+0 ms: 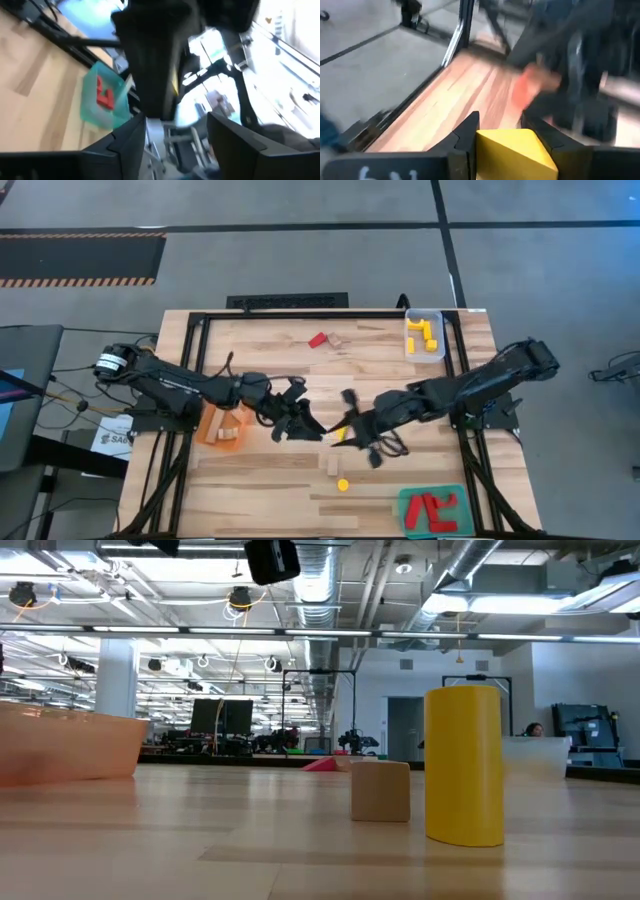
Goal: Sort & place blocks by color
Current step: Put the yellow block into the transparent bin
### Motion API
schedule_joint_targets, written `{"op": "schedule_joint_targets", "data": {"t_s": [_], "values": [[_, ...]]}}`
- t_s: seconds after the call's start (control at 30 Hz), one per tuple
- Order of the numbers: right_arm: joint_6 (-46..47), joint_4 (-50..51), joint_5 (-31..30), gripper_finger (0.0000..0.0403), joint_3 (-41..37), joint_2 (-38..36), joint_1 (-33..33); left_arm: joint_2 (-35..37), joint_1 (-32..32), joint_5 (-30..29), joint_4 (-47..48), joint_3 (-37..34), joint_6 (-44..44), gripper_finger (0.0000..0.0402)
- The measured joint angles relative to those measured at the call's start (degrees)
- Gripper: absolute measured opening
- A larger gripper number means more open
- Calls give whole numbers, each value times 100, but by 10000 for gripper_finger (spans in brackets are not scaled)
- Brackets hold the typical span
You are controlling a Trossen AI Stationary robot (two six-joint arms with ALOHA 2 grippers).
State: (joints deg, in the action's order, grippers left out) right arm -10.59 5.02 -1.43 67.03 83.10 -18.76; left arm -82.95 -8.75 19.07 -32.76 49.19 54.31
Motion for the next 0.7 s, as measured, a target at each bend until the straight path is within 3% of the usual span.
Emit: {"op": "schedule_joint_targets", "data": {"t_s": [0.1,0.2,0.3,0.47,0.7], "values": [[610,1395,-12,127,1,-510,0,282,269,337,581,0,46,201],[1138,2761,-343,127,-3,-994,0,671,394,-67,1554,9,-224,197],[1729,3875,-880,127,-3,-1445,6,1136,394,-972,2484,3,-600,189],[2950,5106,-1991,127,-10,-2016,151,1827,15,-3024,3581,7,-905,172],[4258,5795,-2835,130,-244,-2355,1269,2146,-650,-5109,4064,3,-1167,150]]}}
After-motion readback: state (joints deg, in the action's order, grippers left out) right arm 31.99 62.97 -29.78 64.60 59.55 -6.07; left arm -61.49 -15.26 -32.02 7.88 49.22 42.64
